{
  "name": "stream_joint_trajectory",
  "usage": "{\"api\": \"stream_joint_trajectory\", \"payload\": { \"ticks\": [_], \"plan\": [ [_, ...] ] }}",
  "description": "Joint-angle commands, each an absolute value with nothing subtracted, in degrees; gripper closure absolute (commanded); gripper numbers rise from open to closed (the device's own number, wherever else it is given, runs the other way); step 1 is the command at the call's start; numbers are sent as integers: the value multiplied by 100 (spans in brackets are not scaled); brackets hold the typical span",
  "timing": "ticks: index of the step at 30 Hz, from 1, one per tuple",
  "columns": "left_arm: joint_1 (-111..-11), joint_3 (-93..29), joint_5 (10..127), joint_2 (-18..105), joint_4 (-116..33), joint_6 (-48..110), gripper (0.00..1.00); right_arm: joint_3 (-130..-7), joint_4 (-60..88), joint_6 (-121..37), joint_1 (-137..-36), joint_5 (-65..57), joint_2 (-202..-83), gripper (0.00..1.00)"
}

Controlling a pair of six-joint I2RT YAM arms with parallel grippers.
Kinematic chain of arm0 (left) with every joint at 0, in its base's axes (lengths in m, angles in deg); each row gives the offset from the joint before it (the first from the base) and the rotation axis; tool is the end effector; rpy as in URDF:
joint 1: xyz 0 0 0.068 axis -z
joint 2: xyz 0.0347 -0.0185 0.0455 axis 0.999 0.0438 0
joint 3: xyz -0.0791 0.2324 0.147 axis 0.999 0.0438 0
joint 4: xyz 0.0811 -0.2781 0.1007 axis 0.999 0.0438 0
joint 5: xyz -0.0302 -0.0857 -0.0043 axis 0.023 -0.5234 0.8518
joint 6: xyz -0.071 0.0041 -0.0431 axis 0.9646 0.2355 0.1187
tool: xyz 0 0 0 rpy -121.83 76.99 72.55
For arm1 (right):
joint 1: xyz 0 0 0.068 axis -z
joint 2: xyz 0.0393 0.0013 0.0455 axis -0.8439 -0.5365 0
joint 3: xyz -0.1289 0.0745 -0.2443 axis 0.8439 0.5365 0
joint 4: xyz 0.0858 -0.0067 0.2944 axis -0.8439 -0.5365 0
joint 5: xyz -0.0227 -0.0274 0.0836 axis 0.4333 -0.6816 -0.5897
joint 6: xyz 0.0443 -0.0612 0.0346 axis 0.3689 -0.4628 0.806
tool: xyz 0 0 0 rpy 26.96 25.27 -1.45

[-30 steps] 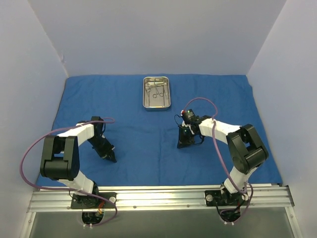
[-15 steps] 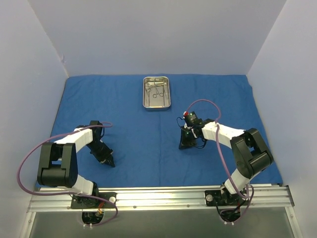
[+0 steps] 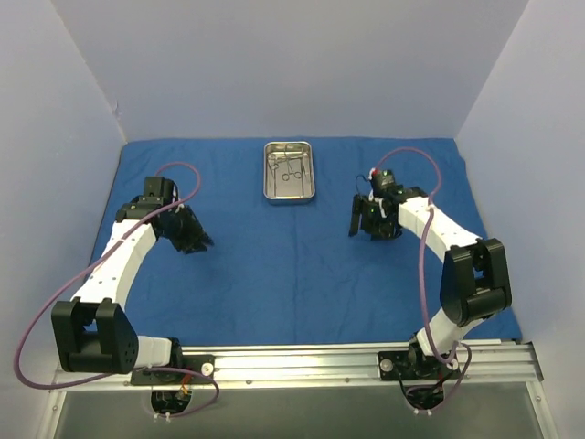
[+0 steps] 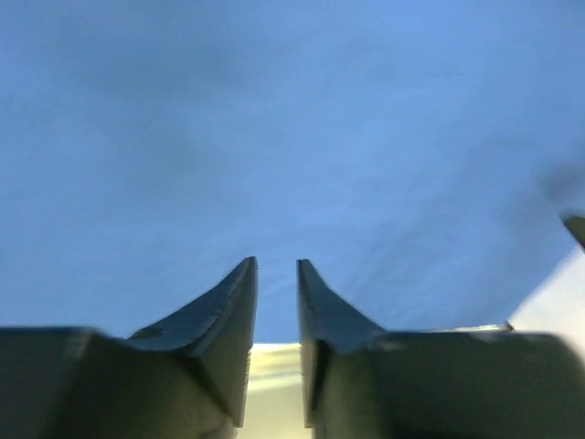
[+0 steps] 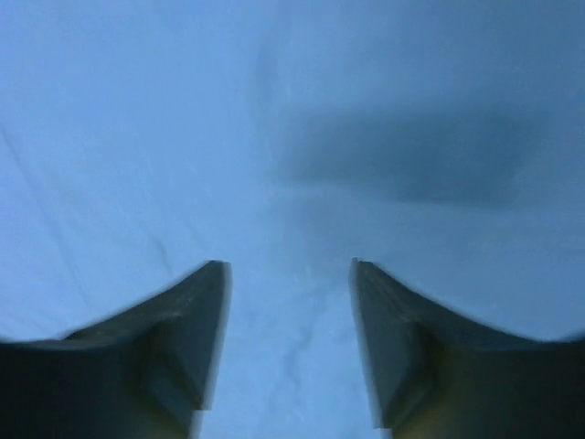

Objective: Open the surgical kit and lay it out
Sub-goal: Smooth out the surgical kit at the center of the board, then pick up the container from the surgical kit.

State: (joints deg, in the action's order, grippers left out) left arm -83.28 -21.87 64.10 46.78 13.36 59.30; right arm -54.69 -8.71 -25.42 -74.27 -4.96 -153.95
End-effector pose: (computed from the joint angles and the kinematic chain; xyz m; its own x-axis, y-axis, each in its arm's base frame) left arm 0.3112 -0.0391 0.2227 -0.8166 -0.5616 -0.1333 -0.4814 0.7901 -0.3795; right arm 0.3790 0.1251 0.1745 -0.8582 0.1515 -0.4904 -0.0304 0.9387 0.3433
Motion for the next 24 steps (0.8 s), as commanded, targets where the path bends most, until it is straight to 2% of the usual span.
{"api": "stream_joint_trajectory", "payload": {
  "ticks": [1, 3, 6, 12, 14, 18, 24],
  "plan": [
    [-8266, -2480, 5583, 4424, 139, 5428, 64, -6220, -451, -3137, -7320, -946, -15503, 36],
    [-8222, -2602, 5240, 4608, -154, 5349, 62, -6608, -176, -3155, -7320, -1193, -15810, 23],
    [-8064, -2944, 5132, 5126, -156, 5085, 63, -7688, 27, -3059, -7329, -1264, -16680, 19],
    [-7923, -3174, 5422, 5443, -42, 4392, 63, -10166, -367, -2786, -7478, -1063, -18752, 19],
    [-7923, -3315, 5554, 5549, 116, 4268, 63, -10938, -614, -2742, -7531, -949, -19124, 20],
    [-7914, -3464, 5572, 5725, 292, 3969, 63, -11742, -773, -2654, -7636, -878, -19958, 22],
    [-7914, -3394, 5476, 5883, 249, 3933, 64, -12156, -606, -2487, -7663, -930, -20575, 30]
  ]
}}
